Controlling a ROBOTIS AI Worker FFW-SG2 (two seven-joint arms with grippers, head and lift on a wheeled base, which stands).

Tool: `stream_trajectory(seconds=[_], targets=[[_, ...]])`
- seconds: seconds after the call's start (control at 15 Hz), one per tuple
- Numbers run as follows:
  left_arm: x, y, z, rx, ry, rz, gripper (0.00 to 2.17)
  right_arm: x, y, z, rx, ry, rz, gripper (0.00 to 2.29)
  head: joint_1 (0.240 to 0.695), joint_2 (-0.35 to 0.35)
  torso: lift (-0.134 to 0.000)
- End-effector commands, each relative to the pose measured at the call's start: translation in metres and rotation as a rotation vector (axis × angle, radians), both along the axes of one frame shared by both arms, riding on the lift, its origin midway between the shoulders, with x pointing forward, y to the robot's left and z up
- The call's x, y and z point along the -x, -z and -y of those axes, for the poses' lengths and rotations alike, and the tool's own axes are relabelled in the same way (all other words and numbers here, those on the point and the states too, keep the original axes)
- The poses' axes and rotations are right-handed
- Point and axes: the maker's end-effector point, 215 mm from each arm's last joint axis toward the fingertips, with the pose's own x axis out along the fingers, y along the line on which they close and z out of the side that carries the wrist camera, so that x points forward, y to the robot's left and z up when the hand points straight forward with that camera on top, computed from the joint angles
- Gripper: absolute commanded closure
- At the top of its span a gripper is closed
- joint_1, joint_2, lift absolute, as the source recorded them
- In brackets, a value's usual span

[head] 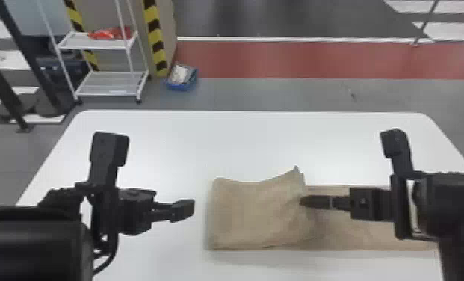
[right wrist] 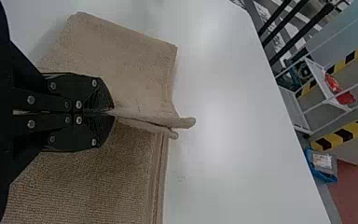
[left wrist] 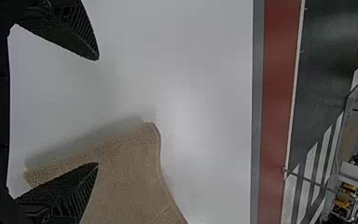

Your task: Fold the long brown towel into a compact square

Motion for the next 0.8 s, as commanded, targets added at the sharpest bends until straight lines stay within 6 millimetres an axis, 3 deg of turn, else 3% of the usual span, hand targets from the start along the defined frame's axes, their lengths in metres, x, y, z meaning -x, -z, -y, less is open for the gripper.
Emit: stream_trajectory(seconds=[0.0, 0.2, 0.27, 0.4, 0.47, 0.53, 0.6, 0.73], targets=[[0.000, -0.001, 0.002, 0.009, 0.000, 0.001, 0.08, 0.000, -0.010, 0.033, -0.013, 0.065, 0.025, 1.48, 0.695, 0.001, -0.124], [-0.001, 0.000, 0.004, 0.008, 0.003, 0.001, 0.08, 0.004, -0.018, 0.080, -0.033, 0.146, 0.043, 1.48, 0.695, -0.043, -0.124], [-0.002, -0.001, 0.006, 0.007, 0.009, 0.005, 0.08, 0.008, -0.010, 0.086, -0.031, 0.160, 0.023, 1.48, 0.695, -0.060, -0.124], [0.000, 0.000, 0.009, 0.006, 0.016, 0.001, 0.08, 0.017, 0.008, 0.077, -0.030, 0.144, -0.023, 1.48, 0.695, -0.107, -0.124], [0.000, 0.000, 0.009, 0.004, 0.015, 0.002, 0.08, 0.017, 0.007, 0.076, -0.036, 0.142, -0.019, 1.48, 0.695, -0.113, -0.124], [0.000, -0.002, 0.009, 0.004, 0.016, 0.007, 0.08, 0.016, 0.000, 0.084, -0.045, 0.158, -0.003, 1.48, 0.695, -0.114, -0.124], [0.000, -0.003, 0.007, 0.003, 0.011, 0.010, 0.08, 0.009, -0.024, 0.101, -0.061, 0.187, 0.056, 1.48, 0.695, -0.113, -0.124], [-0.001, -0.004, 0.005, 0.003, 0.005, 0.012, 0.08, 0.009, -0.052, 0.151, -0.066, 0.244, 0.118, 1.48, 0.695, -0.119, -0.124]])
